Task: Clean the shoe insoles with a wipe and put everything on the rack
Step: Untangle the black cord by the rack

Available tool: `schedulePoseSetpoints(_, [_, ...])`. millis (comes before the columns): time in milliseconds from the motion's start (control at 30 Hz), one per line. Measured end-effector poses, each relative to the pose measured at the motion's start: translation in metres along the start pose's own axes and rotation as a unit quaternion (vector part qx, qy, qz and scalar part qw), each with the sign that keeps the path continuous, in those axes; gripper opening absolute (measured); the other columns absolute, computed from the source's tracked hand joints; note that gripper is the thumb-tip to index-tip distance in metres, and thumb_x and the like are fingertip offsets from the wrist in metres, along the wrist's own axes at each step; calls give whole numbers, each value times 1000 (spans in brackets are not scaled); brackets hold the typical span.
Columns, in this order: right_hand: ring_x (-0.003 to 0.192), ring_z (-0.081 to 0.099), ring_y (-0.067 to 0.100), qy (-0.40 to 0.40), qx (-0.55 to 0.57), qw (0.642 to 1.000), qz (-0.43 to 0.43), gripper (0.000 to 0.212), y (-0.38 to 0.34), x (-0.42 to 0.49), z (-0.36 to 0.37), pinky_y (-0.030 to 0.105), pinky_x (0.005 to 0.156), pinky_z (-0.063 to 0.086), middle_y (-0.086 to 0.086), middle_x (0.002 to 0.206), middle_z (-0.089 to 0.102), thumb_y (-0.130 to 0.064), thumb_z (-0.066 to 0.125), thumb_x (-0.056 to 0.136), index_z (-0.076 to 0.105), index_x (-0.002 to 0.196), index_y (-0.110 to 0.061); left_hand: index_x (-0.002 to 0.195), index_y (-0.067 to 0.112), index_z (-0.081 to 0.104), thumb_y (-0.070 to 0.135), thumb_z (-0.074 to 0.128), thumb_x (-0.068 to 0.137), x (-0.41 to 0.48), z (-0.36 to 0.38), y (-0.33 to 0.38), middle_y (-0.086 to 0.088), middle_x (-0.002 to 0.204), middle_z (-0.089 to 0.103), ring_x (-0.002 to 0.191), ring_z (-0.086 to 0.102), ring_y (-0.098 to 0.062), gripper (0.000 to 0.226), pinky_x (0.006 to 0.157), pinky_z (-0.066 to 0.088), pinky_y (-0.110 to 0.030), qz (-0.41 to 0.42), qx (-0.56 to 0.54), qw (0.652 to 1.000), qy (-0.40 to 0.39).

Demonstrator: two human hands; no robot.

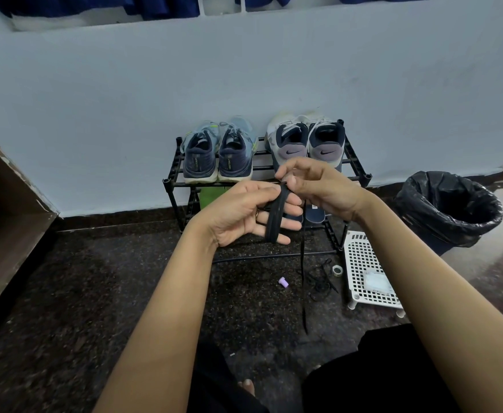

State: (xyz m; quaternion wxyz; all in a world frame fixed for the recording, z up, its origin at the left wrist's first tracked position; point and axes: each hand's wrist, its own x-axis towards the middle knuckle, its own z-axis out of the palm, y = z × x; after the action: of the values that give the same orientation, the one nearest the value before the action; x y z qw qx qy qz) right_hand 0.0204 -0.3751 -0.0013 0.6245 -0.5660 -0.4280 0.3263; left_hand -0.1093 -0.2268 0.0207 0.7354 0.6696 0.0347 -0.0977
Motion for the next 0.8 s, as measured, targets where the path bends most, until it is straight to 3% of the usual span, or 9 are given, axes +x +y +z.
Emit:
schedulePoseSetpoints(167, [72,53,11,37,13,998,-56,20,1,1,-1,22,67,42,-4,76,62,-24,74,75,70,94,-20,102,0,67,19,42,103,-1,0,0,-17,95,73,87,73,-34,31,75,58,-55,-4,3,1000,2])
schedulePoseSetpoints(333, [86,65,13,28,-22,997,-69,19,0,-2,0,23,79,51,0,88,72,0,58,83,63,101,3,101,1,67,19,42,102,-2,-2,0,-17,96,73,87,73,-33,30,73,59,-54,7,-14,1000,5])
schedulePoseSetpoints(433, [92,65,13,16,-41,996,-72,24,0,-4,0,22,82,50,0,95,71,4,57,82,60,106,4,101,3,67,19,42,102,-2,-2,1,-16,98,74,87,73,-32,30,71,60,-52,15,-24,1000,5])
schedulePoseSetpoints(667, [90,66,12,107,-52,987,-104,18,9,0,6,22,80,50,-1,92,72,4,54,88,66,101,0,103,4,67,15,40,104,1,-1,1,-14,101,74,86,73,-30,30,70,61,-48,36,-53,998,13])
schedulePoseSetpoints(800, [93,63,13,87,-100,989,-71,23,17,2,14,23,83,48,3,95,70,7,52,88,62,108,8,107,4,66,15,40,103,3,-1,0,-13,104,74,89,73,-28,28,68,62,-42,57,-72,995,32])
